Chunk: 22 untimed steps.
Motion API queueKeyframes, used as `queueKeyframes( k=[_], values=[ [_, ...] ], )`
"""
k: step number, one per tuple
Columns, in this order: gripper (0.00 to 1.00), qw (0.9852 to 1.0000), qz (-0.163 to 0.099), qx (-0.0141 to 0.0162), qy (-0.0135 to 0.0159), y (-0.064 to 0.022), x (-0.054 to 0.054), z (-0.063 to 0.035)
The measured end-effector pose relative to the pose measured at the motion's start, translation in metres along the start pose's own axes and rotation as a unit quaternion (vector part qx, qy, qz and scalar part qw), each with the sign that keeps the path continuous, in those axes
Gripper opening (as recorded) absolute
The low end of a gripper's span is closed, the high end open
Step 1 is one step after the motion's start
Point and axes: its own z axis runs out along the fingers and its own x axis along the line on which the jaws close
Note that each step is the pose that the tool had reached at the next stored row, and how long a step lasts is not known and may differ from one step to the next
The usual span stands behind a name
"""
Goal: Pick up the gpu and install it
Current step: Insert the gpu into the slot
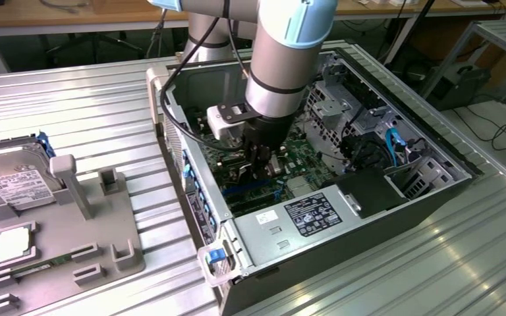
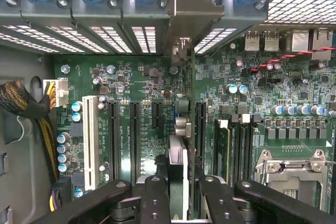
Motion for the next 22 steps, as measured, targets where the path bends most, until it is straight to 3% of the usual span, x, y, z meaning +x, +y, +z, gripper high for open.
queueKeyframes(
  k=[13,16,22],
  values=[
    [0.27,1.0,0.0,-0.0006,0.001,0.0001,0.0001,-0.003],
    [0.27,1.0,0.0,-0.0006,0.0054,0.0001,0.0001,-0.0027],
    [0.27,1.0,0.0,-0.0006,0.0062,0.0001,-0.0001,-0.0021]
  ],
)
